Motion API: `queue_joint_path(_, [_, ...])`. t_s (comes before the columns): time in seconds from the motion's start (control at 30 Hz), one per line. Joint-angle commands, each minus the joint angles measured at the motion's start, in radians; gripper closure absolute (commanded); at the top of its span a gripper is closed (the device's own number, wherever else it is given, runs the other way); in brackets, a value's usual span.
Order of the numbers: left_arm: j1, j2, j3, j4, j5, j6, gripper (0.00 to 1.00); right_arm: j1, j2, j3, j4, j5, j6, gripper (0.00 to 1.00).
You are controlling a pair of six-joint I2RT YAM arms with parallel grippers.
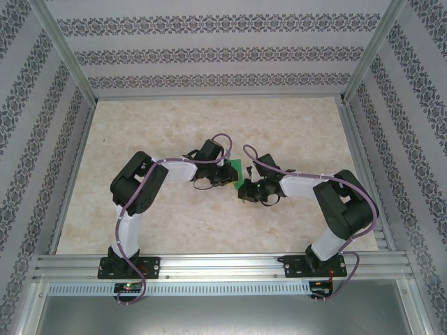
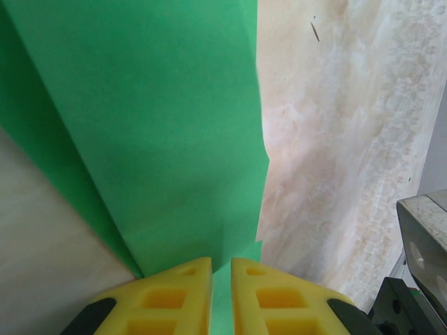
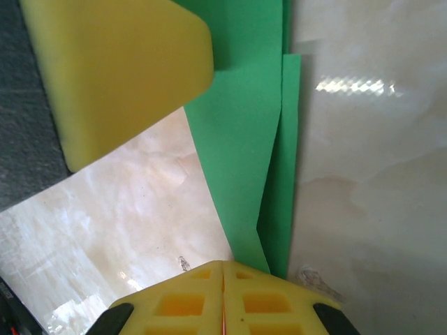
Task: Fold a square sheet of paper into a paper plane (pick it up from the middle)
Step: Fold the wing for the fifth time at the center of the table.
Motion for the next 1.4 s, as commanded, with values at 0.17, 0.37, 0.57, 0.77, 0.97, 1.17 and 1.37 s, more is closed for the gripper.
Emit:
queue_joint_path(0.17, [-0.010,0.073,-0.015,-0.100,-0.109,0.011,0.83,-0.009,0.037,-0.092,0.014,-0.043,-0.013,0.92])
queue_joint_path(0.37, [-0.010,0.075,-0.014,-0.100,-0.110,0.011,0.83,-0.014,-0.050,-0.153,0.025,-0.071,-0.003,0.92])
queue_joint_path(0.57, [-0.010,0.080,-0.010,-0.098,-0.103,0.014,0.83,-0.030,-0.144,-0.057,0.117,-0.039,0.040,0.91])
queue_joint_path(0.77, [-0.010,0.080,-0.011,-0.088,-0.096,0.011,0.83,-0.032,-0.069,0.006,0.100,-0.031,0.013,0.94])
queue_joint_path(0.97, [-0.010,0.080,-0.009,-0.086,-0.087,0.010,0.83,-0.030,-0.009,0.012,0.090,-0.022,0.000,0.94])
queue_joint_path(1.17, [-0.010,0.075,-0.004,-0.087,-0.079,0.014,0.83,-0.030,0.047,0.017,0.035,0.007,-0.026,0.95])
queue_joint_path(1.37, [-0.010,0.045,0.046,-0.079,-0.033,0.070,0.80,-0.041,0.054,-0.011,-0.010,0.044,-0.046,0.95])
